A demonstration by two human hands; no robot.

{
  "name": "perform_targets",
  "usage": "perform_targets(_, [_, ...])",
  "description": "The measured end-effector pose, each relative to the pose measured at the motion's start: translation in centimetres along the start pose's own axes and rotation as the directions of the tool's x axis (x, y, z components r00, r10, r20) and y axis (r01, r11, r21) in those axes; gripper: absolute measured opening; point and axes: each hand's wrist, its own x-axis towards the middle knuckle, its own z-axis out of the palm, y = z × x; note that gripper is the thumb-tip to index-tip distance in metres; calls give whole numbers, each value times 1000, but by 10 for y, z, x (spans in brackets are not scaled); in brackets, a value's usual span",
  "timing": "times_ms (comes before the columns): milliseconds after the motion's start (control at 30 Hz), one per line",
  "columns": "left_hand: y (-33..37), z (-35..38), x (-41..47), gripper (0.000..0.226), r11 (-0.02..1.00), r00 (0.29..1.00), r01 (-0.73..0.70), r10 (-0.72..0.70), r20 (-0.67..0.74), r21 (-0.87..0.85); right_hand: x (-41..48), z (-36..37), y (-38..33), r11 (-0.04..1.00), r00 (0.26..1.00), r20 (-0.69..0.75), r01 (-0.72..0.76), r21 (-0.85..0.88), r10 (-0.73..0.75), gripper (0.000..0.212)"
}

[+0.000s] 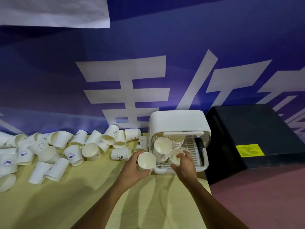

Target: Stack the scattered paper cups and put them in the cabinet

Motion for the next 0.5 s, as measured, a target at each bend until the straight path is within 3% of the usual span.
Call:
perform_targets(133, [-3, -4, -1, 63, 999, 998, 50, -50, 30, -2, -9, -5, -2, 1000, 1000, 2, 24, 7, -24, 42])
perform_targets(300, [-2, -5, -6, 62, 997, 996, 73, -74, 49, 21, -34, -15, -24, 979, 969, -212, 157, 127, -127, 21])
perform_targets(400, [8, -2, -9, 58, 999, 997, 52, -53, 55, 12, -53, -23, -49, 930, 988, -76, 154, 334, -137, 22])
perform_targets(500, [13, 1, -11, 58, 999, 999, 31, -30, 43, -29, -65, -22, -64, 850, 979, 114, 86, 520, -169, 44])
